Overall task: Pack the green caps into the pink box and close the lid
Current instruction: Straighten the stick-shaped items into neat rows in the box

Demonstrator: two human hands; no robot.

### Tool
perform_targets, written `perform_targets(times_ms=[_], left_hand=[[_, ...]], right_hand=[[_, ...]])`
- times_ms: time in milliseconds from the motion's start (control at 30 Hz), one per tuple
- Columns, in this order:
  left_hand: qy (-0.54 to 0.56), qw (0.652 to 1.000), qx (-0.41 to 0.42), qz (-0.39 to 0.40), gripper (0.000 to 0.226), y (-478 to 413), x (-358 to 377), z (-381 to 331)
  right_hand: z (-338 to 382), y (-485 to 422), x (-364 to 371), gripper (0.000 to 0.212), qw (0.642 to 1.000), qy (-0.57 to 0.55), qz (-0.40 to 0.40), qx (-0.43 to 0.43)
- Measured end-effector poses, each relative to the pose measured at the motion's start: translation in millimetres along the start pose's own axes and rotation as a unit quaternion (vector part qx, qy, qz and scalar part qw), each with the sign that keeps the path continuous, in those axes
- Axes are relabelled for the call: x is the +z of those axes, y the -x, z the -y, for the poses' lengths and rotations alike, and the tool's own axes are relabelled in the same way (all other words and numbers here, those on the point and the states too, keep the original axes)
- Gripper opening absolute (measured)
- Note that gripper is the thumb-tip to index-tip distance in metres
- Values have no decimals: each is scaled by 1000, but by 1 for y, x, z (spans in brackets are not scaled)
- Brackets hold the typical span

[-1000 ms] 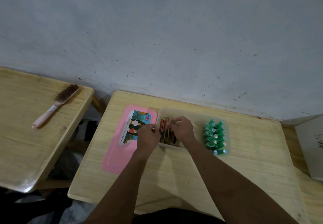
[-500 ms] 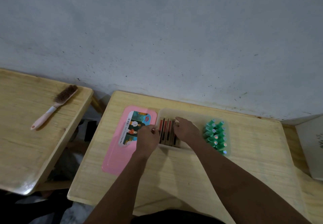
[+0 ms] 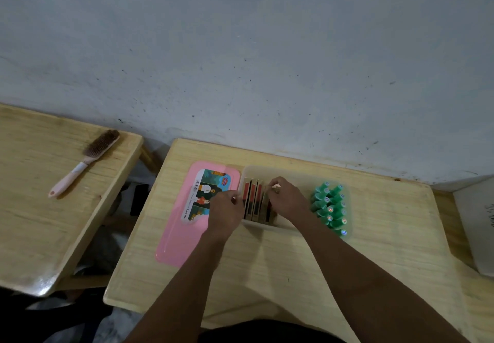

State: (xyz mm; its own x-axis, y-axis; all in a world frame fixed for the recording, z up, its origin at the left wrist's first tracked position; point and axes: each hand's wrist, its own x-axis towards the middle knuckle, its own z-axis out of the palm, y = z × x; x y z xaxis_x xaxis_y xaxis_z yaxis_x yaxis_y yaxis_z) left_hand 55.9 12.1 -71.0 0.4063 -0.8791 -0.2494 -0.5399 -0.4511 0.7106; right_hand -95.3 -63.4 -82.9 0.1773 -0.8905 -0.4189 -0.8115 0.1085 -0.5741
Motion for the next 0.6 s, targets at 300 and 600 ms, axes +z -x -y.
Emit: perform_targets(times_ms=[300,600], left_hand=[[-2,1000,6,-6,28,-3,2,3],[-10,1000,15,-8,29,-5,6,9]], right_hand=[[-3,3,3,16,975,-194,-91,59],[-10,5,3,37,930,-349,-55,100]])
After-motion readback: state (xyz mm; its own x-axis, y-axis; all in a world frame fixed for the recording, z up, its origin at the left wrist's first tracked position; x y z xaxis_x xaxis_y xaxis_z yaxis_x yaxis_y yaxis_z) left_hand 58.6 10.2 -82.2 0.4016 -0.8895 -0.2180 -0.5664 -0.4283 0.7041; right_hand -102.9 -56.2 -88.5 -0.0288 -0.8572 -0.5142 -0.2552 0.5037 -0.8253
